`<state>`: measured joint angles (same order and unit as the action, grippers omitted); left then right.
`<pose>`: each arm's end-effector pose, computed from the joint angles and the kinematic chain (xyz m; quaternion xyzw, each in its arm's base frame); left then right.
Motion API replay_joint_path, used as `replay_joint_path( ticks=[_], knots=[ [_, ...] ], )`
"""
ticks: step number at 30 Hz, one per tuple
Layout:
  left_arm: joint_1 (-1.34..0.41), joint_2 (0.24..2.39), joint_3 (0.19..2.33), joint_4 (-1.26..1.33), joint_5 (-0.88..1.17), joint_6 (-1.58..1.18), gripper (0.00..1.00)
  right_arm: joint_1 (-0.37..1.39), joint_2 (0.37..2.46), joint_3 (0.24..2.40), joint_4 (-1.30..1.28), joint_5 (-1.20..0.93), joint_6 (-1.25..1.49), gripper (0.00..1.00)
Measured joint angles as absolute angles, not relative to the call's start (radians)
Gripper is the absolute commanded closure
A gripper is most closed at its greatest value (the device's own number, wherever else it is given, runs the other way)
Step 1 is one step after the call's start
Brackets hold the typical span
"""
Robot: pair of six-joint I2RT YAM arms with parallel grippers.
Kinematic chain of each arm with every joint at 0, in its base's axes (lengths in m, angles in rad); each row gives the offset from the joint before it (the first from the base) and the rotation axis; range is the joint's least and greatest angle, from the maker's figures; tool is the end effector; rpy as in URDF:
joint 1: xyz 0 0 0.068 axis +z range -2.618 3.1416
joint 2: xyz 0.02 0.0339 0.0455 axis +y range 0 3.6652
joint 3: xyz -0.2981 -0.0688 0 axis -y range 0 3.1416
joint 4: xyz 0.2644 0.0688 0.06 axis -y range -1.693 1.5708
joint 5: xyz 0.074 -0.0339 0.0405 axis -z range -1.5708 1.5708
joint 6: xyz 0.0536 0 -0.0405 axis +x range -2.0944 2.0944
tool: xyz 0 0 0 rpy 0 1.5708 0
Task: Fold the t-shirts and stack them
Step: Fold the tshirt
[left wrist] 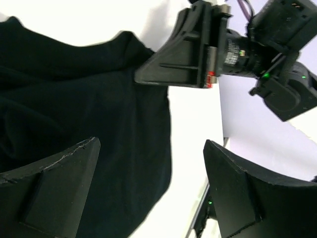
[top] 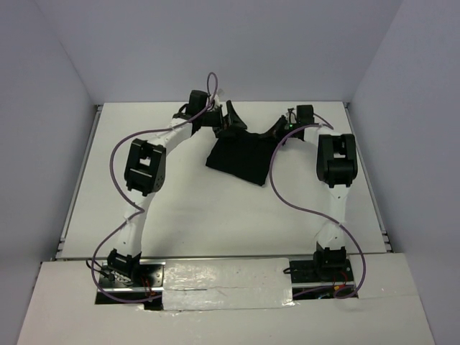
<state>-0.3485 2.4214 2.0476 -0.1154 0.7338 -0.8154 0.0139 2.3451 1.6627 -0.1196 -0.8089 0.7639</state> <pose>0.5635 -0.2429 0.2159 -0.0055 0.8213 -0.5211 0.2324 0.5480 0.0464 0.1267 0.1748 0.8471 0.4683 0.1807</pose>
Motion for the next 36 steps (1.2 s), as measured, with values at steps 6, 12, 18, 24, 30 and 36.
replay_joint_path(
  ticks=[6, 12, 18, 24, 30, 36],
  knots=[
    [-0.335, 2.508, 2.061, -0.064, 0.759, -0.818, 0.00, 0.012, 2.300, 1.508, 0.001, -0.837, 0.788, 0.92],
    [-0.303, 2.604, 2.149, -0.044, 0.760, -0.847, 0.00, 0.012, 2.163, 1.349, 0.109, -0.835, 0.823, 0.87],
    [-0.262, 2.611, 2.169, -0.001, 0.738, -0.896, 0.00, 0.012, 2.133, 1.364, 0.128, -0.815, 0.814, 0.90],
    [-0.236, 2.619, 2.154, 0.068, 0.736, -0.963, 0.00, 0.012, 2.255, 1.429, -0.033, -0.747, 0.825, 0.91],
    [-0.238, 2.484, 1.908, 0.138, 0.658, -0.981, 0.00, 0.014, 2.285, 1.560, -0.158, -0.699, 0.794, 0.76],
    [-0.242, 2.248, 1.771, -0.020, 0.522, -0.888, 0.00, 0.023, 2.122, 1.448, -0.120, -0.719, 0.773, 0.20]
  ],
)
